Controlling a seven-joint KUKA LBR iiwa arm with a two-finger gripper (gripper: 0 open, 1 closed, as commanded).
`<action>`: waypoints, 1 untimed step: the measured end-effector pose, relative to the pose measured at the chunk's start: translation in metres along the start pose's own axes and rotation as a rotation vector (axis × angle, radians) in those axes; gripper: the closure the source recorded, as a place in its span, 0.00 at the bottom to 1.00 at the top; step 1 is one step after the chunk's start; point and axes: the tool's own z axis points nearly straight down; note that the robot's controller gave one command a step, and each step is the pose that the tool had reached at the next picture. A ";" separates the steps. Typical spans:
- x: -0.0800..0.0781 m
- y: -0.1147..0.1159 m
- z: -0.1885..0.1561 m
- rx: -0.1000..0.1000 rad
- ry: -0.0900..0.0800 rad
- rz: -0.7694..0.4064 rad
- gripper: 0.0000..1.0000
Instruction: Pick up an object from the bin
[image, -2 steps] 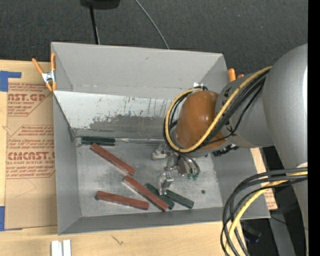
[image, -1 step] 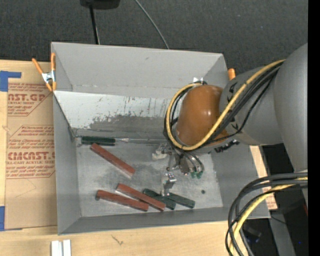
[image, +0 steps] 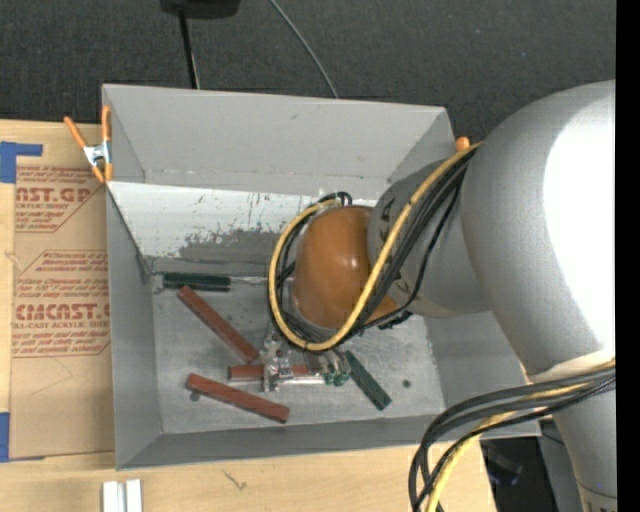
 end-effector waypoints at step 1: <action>0.000 0.000 0.000 0.000 0.000 0.000 1.00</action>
Offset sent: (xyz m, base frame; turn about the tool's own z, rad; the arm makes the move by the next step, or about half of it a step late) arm 0.0060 0.0046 0.1323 -0.1381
